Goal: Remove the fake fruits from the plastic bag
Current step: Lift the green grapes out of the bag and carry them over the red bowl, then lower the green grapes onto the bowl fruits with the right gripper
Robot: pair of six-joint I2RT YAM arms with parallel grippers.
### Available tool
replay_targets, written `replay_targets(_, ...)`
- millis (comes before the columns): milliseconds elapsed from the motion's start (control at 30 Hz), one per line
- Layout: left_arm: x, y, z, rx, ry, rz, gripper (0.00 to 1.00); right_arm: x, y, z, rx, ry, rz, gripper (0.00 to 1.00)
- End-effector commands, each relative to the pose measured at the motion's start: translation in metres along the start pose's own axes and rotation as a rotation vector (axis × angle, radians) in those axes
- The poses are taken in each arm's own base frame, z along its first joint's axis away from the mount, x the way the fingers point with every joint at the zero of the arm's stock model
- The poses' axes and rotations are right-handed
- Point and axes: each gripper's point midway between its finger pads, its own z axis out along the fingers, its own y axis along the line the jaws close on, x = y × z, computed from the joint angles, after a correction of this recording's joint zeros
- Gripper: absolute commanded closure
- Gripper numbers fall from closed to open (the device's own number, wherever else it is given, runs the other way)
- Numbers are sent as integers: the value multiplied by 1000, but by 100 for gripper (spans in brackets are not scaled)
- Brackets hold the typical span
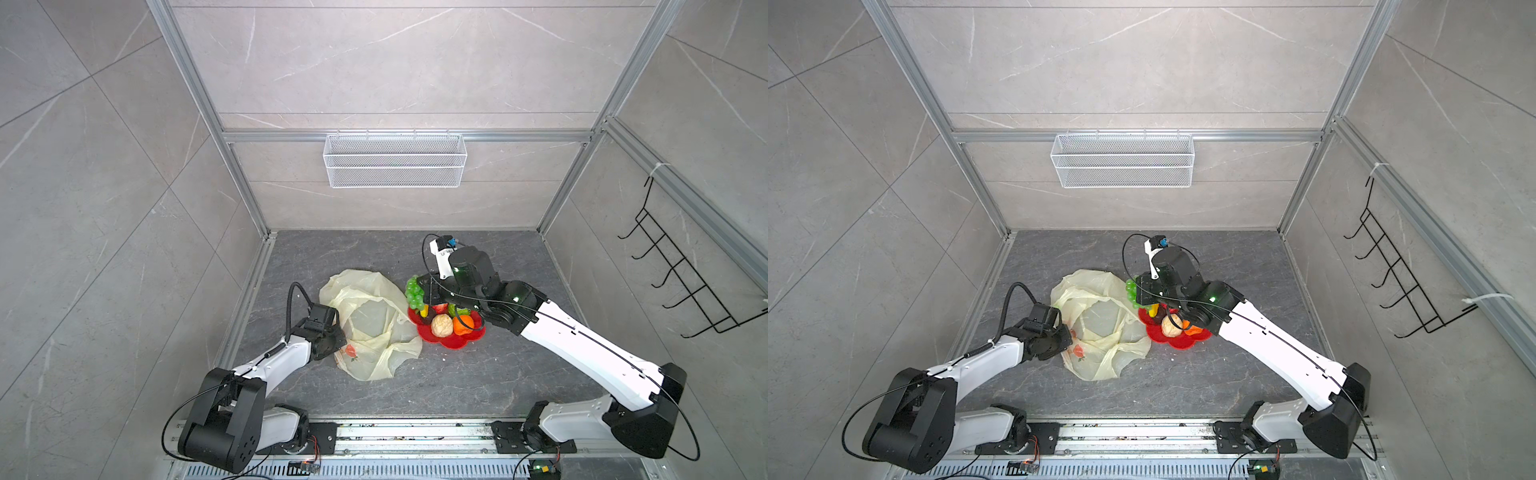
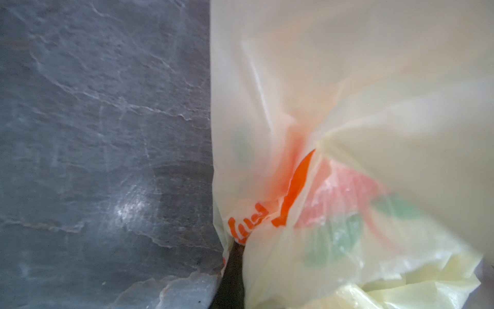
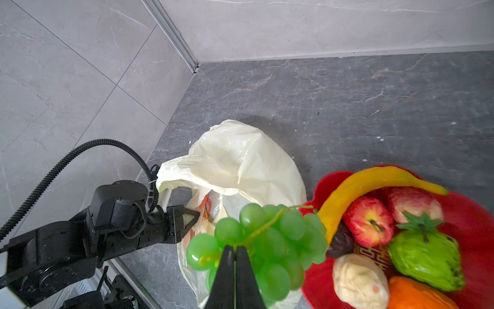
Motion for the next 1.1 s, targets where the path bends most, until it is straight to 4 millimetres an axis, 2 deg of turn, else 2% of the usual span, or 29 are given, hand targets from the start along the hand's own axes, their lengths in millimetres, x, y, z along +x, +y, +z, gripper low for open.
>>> replay_targets(0, -2, 2, -2, -23, -4, -9, 98, -9, -11, -25, 39, -34, -19, 100)
replay_targets(267, -1, 2, -1, -23, -2, -9, 98, 7, -45, -48, 166, -18, -18, 100)
replay_targets(467, -2, 2, -1, -23, -3, -8, 98, 23, -76, -56, 277, 6, -28, 100)
replay_targets(600, -1, 2, -1, -23, -1, -6, 98, 23, -100, -60, 346, 12, -36, 100)
replay_targets(833, -1, 2, -1, -23, 2, -4, 98, 15, -133, -54, 413, 18, -29, 100)
replay_targets(1067, -1, 1, 0, -22, 2, -3, 98, 15, -174, -37, 418, 37, 69, 100)
